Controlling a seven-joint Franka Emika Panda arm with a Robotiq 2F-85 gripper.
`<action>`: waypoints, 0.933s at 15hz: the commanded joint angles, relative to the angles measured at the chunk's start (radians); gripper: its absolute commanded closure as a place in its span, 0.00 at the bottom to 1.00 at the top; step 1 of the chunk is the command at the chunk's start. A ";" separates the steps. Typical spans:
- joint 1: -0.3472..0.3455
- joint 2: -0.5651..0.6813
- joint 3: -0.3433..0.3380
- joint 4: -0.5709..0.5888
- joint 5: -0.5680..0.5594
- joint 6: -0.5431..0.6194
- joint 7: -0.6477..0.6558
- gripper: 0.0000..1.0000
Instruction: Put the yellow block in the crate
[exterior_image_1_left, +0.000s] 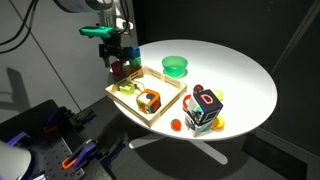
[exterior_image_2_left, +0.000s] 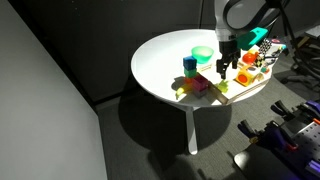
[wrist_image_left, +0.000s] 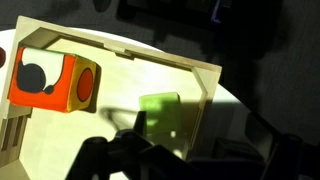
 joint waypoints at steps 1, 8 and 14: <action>-0.002 -0.099 0.013 -0.067 0.048 0.063 0.006 0.00; -0.005 -0.250 0.015 -0.131 0.122 0.115 0.045 0.00; -0.022 -0.389 0.007 -0.141 0.132 0.063 0.129 0.00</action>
